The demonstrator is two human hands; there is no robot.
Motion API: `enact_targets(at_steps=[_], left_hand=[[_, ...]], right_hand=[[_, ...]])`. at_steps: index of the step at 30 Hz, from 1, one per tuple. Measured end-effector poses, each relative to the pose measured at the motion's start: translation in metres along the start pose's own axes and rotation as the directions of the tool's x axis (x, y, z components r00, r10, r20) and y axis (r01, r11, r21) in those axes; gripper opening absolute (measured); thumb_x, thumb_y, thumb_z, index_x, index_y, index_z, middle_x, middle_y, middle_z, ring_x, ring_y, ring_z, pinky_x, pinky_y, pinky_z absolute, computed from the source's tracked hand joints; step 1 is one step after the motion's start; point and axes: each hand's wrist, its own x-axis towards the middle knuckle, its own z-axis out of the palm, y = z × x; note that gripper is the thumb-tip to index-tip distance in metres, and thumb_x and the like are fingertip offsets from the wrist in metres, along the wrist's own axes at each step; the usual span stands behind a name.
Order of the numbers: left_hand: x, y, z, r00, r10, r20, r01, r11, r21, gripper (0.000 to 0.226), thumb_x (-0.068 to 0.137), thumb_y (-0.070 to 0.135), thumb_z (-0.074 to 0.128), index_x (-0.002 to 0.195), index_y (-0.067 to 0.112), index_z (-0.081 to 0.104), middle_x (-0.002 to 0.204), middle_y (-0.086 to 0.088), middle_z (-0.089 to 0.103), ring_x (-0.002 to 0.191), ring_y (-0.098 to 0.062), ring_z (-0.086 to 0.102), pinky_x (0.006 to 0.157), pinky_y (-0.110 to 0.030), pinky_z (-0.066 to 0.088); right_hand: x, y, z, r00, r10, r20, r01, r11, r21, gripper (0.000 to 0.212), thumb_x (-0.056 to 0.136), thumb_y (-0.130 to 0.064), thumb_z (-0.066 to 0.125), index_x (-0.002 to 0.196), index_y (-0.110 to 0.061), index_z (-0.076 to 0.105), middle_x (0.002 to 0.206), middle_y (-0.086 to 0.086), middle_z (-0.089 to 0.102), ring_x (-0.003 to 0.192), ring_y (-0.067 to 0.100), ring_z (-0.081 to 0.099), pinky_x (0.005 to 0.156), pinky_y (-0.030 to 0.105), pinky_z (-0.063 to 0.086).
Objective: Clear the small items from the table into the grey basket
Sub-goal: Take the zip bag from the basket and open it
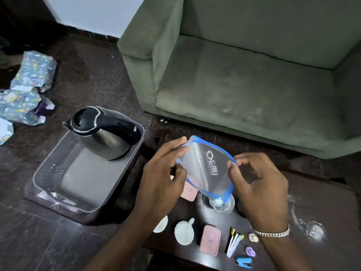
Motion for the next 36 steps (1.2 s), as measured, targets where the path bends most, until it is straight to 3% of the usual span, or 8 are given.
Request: enact_targets(at_steps=[4,9,16,20,25,28,31,36], left_hand=[[0.003,0.024,0.015,0.998,0.005,0.063,-0.002,0.999,-0.037,0.053,0.081,-0.015,0.061,0.126,0.011,0.074,0.137,0.017,0.064,0.082,0.014,0.059,0.08,-0.005,0.044],[0.003,0.045,0.03,0.992,0.055,0.114,-0.052,0.998,-0.036,0.054,0.082,-0.011,0.06,0.13,0.012,0.072,0.139,0.013,0.064,0.079,0.015,0.058,0.079,-0.004,0.046],[-0.011,0.072,0.052,0.946,0.191,0.263,-0.195,0.981,-0.012,0.054,0.089,-0.001,0.055,0.14,0.013,0.064,0.152,0.014,0.053,0.133,0.004,0.054,0.105,-0.026,0.051],[-0.025,0.091,0.06,0.888,0.287,0.36,-0.3,0.954,-0.019,0.056,0.089,0.001,0.051,0.144,0.009,0.06,0.159,0.007,0.048,0.143,-0.001,0.047,0.116,-0.023,0.04],[-0.035,0.108,0.058,0.858,0.329,0.394,-0.343,0.939,-0.039,0.056,0.088,0.004,0.047,0.143,0.006,0.06,0.16,0.006,0.048,0.132,-0.01,0.058,0.114,-0.015,0.038],[-0.041,0.113,0.055,0.828,0.352,0.436,-0.378,0.926,-0.03,0.058,0.082,-0.007,0.059,0.138,0.004,0.064,0.157,0.004,0.052,0.116,-0.016,0.067,0.107,-0.016,0.045],[-0.048,0.116,0.053,0.804,0.378,0.46,-0.398,0.916,-0.058,0.054,0.085,-0.004,0.059,0.138,0.006,0.065,0.157,0.007,0.052,0.116,-0.02,0.069,0.099,-0.03,0.054],[-0.058,0.122,0.05,0.839,0.331,0.432,-0.344,0.938,-0.049,0.057,0.085,0.002,0.06,0.141,0.017,0.064,0.157,0.021,0.046,0.115,-0.015,0.07,0.089,-0.032,0.06]], right_hand=[[-0.001,0.01,-0.023,0.997,-0.076,-0.008,0.076,0.997,0.023,0.018,0.088,-0.003,0.071,0.095,-0.018,0.065,0.091,-0.008,0.065,0.08,0.002,0.061,0.075,0.008,0.044],[-0.002,0.021,-0.045,0.964,-0.237,0.12,0.258,0.942,-0.215,0.02,0.085,-0.003,0.065,0.098,-0.014,0.077,0.089,0.003,0.052,0.072,0.023,0.056,0.055,0.034,0.048],[0.004,-0.001,-0.069,0.865,0.385,0.323,-0.139,0.801,-0.582,0.033,0.092,-0.043,0.049,0.117,-0.025,0.061,0.086,0.011,0.073,0.092,0.039,0.067,0.073,0.04,0.054],[0.009,-0.01,-0.066,0.833,0.383,0.4,-0.242,0.902,-0.358,0.011,0.088,-0.013,0.053,0.079,-0.016,0.058,0.07,0.011,0.067,0.077,0.035,0.068,0.066,0.032,0.051],[0.02,0.008,-0.069,0.754,0.307,0.58,-0.07,0.916,-0.395,0.044,0.082,-0.001,0.06,0.055,-0.027,0.036,0.05,-0.007,0.044,0.048,0.007,0.045,0.047,0.019,0.031],[-0.002,-0.012,-0.048,0.902,0.203,0.382,0.019,0.864,-0.503,0.016,0.085,-0.009,0.057,0.073,-0.006,0.067,0.068,0.019,0.068,0.054,0.028,0.064,0.05,0.026,0.044],[-0.028,-0.069,-0.021,0.796,0.528,0.295,-0.473,0.848,-0.241,0.048,0.099,-0.009,0.027,0.133,0.008,0.057,0.127,0.024,0.064,0.066,0.026,0.059,0.061,0.034,0.048],[-0.027,-0.076,-0.007,0.819,0.573,0.023,-0.557,0.805,-0.204,0.047,0.101,-0.005,0.027,0.135,0.008,0.057,0.12,0.023,0.068,0.053,0.026,0.054,0.054,0.035,0.048]])
